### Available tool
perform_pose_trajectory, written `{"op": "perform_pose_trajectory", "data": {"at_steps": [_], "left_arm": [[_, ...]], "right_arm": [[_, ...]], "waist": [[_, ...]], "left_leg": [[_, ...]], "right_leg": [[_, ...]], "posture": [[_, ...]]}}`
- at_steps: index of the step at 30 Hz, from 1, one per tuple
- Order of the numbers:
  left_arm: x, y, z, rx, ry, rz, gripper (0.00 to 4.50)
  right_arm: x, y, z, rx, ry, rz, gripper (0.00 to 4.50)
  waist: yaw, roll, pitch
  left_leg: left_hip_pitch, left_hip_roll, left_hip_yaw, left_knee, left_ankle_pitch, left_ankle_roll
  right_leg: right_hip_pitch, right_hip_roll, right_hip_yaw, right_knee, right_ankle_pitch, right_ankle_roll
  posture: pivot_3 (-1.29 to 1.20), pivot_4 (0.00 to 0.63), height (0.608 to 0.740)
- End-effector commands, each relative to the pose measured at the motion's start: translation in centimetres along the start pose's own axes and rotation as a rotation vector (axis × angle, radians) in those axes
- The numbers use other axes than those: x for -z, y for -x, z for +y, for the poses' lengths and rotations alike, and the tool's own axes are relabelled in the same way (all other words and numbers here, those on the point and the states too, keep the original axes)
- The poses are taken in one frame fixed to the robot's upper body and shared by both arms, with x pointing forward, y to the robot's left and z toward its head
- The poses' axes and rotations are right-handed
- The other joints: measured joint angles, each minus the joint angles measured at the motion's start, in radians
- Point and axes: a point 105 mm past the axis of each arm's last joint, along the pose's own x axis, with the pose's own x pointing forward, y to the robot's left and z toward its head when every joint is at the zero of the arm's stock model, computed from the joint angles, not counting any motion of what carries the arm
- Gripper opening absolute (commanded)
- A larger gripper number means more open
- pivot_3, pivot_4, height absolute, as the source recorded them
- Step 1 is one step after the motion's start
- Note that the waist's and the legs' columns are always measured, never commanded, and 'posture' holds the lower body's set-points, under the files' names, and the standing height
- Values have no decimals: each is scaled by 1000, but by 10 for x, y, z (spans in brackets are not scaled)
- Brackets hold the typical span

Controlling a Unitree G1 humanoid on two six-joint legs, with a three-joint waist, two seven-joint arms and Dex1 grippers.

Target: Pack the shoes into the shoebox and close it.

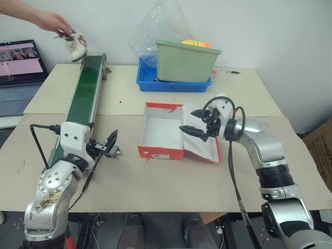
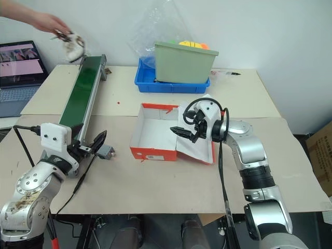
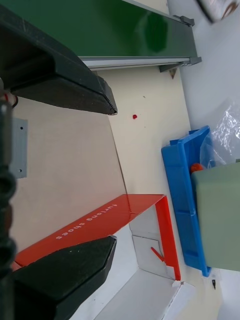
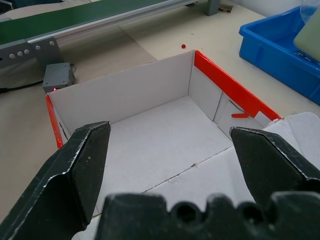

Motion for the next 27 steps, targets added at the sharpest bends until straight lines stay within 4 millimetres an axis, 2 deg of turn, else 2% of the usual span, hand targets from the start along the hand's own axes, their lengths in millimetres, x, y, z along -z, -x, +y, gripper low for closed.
{"op": "perform_pose_trajectory", "data": {"at_steps": [1, 14, 24, 27], "left_arm": [[-7, 2, 21, -87, -37, -24, 4132], [-3, 21, 75, -401, -25, -24, 4132], [0, 32, 85, -500, 24, -31, 4132], [0, 29, 94, -529, 38, -37, 4132]], "right_arm": [[-18, -2, 5, 0, 30, -66, 4468], [-45, -27, 59, -224, 4, -186, 4468], [-52, -29, 60, -240, 4, -200, 4468], [-52, -29, 60, -240, -2, -201, 4468]], "waist": [[-1, 0, 0], [-2, 0, 0], [0, 0, 0], [0, 0, 0]], "left_leg": [[0, 0, 0, 0, 0, 0], [0, 0, 0, 0, 0, 0], [0, 0, 0, 0, 0, 0], [0, 0, 0, 0, 0, 0]], "right_leg": [[0, 0, 0, 0, 0, 0], [0, 0, 0, 0, 0, 0], [0, 0, 0, 0, 0, 0], [0, 0, 0, 0, 0, 0]], "posture": [[0, 150, 740], [0, 150, 740], [0, 150, 740], [0, 150, 740]]}}
